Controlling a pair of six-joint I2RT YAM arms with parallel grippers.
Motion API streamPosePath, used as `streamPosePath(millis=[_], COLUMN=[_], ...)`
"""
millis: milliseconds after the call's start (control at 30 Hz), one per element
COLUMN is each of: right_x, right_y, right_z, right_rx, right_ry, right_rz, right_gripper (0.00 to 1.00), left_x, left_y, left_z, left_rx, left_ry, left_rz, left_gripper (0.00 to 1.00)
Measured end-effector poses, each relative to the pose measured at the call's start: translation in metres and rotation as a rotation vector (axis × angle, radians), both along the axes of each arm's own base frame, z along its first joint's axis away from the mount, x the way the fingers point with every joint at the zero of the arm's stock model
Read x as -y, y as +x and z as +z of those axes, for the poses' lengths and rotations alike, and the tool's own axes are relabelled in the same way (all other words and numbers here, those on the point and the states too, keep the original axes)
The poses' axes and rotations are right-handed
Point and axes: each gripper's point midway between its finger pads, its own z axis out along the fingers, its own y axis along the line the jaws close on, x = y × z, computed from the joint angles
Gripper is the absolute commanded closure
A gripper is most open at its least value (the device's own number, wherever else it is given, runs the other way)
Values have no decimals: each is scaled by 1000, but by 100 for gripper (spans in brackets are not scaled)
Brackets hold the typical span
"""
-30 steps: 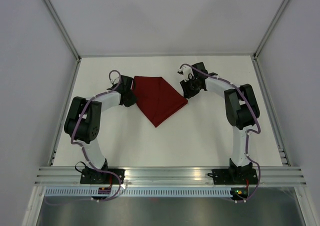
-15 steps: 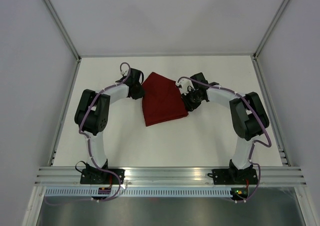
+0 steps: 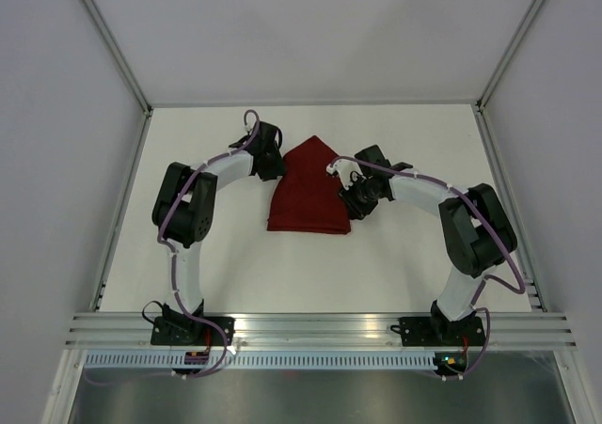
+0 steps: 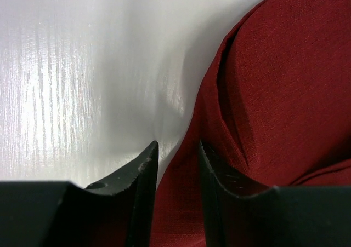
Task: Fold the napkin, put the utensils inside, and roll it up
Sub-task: Adjust the napkin at the center of the board.
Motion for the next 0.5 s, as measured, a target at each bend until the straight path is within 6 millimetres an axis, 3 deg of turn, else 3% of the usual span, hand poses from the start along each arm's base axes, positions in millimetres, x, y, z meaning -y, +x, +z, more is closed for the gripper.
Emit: streamPosePath(millis=[133, 267, 400, 500], right_x=[9, 27, 42, 39], right_y=[7, 19, 28, 32], right_z=[7, 21, 44, 66], right_rx=[29, 59, 120, 171], right_ry=[-8, -1, 4, 17], right_rz=[-30, -87, -132, -128], right_gripper=[61, 53, 45, 44], left_x=[-5, -31, -63, -67], left_y=[0, 1, -2, -11], left_z=[4, 24, 79, 133], left_rx=[3, 23, 120, 238], left_ry=[13, 17, -13, -61], left_rz=[-15, 0, 41, 34], left_gripper=[50, 46, 45, 44])
